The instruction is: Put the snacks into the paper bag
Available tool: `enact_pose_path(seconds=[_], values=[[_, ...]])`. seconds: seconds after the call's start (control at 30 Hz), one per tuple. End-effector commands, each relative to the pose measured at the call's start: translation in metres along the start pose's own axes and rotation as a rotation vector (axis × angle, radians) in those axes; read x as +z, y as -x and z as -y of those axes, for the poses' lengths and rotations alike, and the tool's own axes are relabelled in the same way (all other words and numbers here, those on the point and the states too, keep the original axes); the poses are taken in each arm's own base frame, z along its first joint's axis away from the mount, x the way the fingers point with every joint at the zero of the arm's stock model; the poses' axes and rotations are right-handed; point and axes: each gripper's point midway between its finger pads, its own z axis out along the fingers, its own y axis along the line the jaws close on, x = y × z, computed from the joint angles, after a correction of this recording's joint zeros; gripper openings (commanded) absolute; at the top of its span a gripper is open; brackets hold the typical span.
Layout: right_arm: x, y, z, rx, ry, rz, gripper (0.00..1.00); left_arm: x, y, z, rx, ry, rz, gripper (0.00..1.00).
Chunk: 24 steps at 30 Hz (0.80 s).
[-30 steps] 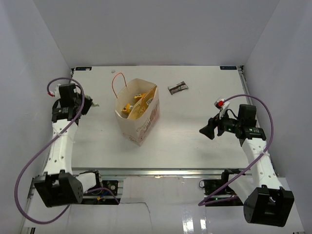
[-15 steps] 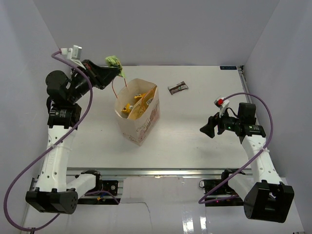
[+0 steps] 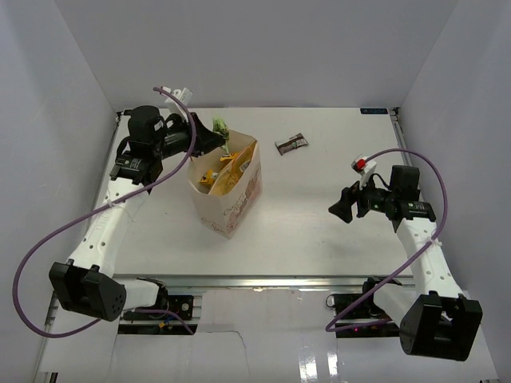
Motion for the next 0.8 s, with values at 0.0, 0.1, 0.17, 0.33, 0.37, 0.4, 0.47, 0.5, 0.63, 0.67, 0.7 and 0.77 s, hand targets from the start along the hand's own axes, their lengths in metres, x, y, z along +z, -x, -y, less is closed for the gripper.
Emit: enact_pose_path(seconds=[0.0,0.1,0.17,0.33,0.37,0.4,0.47,0.5,0.63,0.67,0.7,0.77], values=[[-0.003,0.022,0.007,-0.051,-0.011,0.033,0.82,0.004,-0.012,-0.021,0.014,0.082,-0.029,0.14],[-0.002,0.026,0.011,-0.057,-0.007,0.031,0.82,0.010,-0.015,-0.028,-0.009,0.114,-0.049,0.39],[0.000,0.030,0.012,-0.061,0.006,0.035,0.82,0.011,-0.009,-0.027,-0.004,0.124,-0.041,0.58],[0.015,0.052,0.029,-0.029,0.031,0.019,0.79,0.013,0.006,-0.010,0.007,0.089,-0.030,0.65],[0.025,0.051,0.037,-0.001,0.031,-0.008,0.78,0.011,0.017,-0.001,0.026,0.074,-0.008,0.65],[0.026,0.068,0.051,0.013,-0.029,-0.008,0.76,0.005,0.024,0.007,0.041,0.061,0.012,0.65],[0.054,0.077,0.065,0.046,-0.061,-0.044,0.75,-0.004,0.037,0.020,0.090,0.044,0.050,0.66],[0.060,0.101,0.080,0.111,-0.169,-0.029,0.75,-0.017,0.046,0.030,0.128,0.041,0.087,0.69],[0.110,0.148,0.131,0.396,-0.351,0.019,0.79,-0.051,0.054,0.036,0.185,0.122,0.208,0.81],[0.139,0.123,0.141,0.480,-0.342,-0.068,0.80,-0.058,0.057,0.031,0.188,0.167,0.245,0.84],[0.152,0.130,0.143,0.570,-0.345,-0.064,0.80,-0.059,0.043,0.020,0.170,0.200,0.237,0.86],[0.182,0.140,0.159,0.595,-0.341,-0.044,0.81,-0.079,0.042,0.019,0.146,0.259,0.297,0.87]])
